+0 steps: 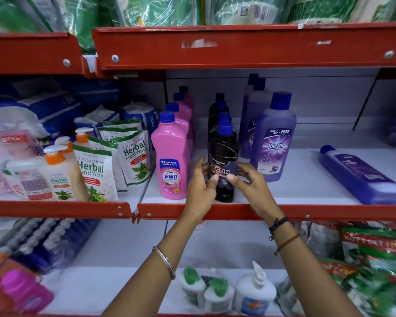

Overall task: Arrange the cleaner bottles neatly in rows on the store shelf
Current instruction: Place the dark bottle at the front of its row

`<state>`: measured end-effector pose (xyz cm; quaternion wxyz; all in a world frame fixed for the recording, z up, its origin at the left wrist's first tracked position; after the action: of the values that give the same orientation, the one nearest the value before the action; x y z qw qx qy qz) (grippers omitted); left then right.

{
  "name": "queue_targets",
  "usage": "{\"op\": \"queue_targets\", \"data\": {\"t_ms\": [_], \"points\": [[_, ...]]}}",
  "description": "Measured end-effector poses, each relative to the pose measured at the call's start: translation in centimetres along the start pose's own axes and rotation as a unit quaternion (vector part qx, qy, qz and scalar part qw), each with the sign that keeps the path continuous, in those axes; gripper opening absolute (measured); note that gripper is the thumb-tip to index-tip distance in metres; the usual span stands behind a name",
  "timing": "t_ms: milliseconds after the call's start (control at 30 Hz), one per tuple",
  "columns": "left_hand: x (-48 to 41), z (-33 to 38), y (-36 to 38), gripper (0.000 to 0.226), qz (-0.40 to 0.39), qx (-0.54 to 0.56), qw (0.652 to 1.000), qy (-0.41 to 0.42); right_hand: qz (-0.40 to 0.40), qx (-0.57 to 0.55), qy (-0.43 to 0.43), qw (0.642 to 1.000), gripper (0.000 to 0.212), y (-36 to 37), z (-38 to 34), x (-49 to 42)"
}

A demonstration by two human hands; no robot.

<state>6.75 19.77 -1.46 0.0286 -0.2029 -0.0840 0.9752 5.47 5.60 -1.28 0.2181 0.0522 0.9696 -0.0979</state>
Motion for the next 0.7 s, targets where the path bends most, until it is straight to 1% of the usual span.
{"op": "queue_targets", "data": {"t_ms": [100,200,267,367,433,500,533,600,667,700], "points": [[0.3,0.0,-0.3,0.056,0.049,-0.007,0.999,0.009,0.027,-0.019,-0.003,0.999,0.028,-0.2,0.4,-0.1],[0.6,-0.1,-0.4,0.045,0.103,-0.073,0.991,0.039,0.043,-0.051,0.018,0.998,0.031,-0.2,0.6,-0.3],[0.8,-0.2,-0.3,0.042,0.111,-0.102,0.988,0.038,0.041,-0.061,0.027,0.997,0.031,-0.1,0.6,-0.4],[1.3,0.0,-0.2,0.042,0.132,-0.106,0.984,0.051,0.049,-0.060,0.024,0.997,0.031,-0.3,0.3,0.0],[2.5,0.8,0.2,0.042,0.170,-0.106,0.975,0.097,0.083,-0.049,0.009,0.995,0.032,-1.3,-0.1,0.6],[3.9,2.3,1.4,0.037,0.207,-0.119,0.955,0.177,0.123,-0.044,-0.009,0.991,0.028,-3.3,-0.5,1.3],[4.5,2.9,2.2,0.034,0.208,-0.118,0.947,0.215,0.138,-0.040,-0.019,0.990,0.026,-4.4,-0.7,1.6],[4.7,4.3,5.1,0.029,0.163,-0.112,0.944,0.265,0.165,-0.019,-0.037,0.985,0.023,-7.5,-1.2,2.1],[3.9,5.6,8.6,0.026,0.090,-0.102,0.953,0.270,0.188,0.028,-0.041,0.981,0.022,-11.2,-1.5,2.2],[3.3,6.3,10.5,0.025,0.051,-0.085,0.963,0.252,0.201,0.052,-0.036,0.977,0.022,-13.3,-1.3,2.2]]}}
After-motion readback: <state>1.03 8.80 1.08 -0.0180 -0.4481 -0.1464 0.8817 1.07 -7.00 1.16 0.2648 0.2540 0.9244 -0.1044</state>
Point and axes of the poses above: each hand's wrist, its own x-axis away from the middle knuckle, its own y-axis out of the palm, z = x × y, the point moved 5 cm from there along -x, towards the middle knuckle, and after that the axes turned 1 degree about z, right-handed, at the moved point
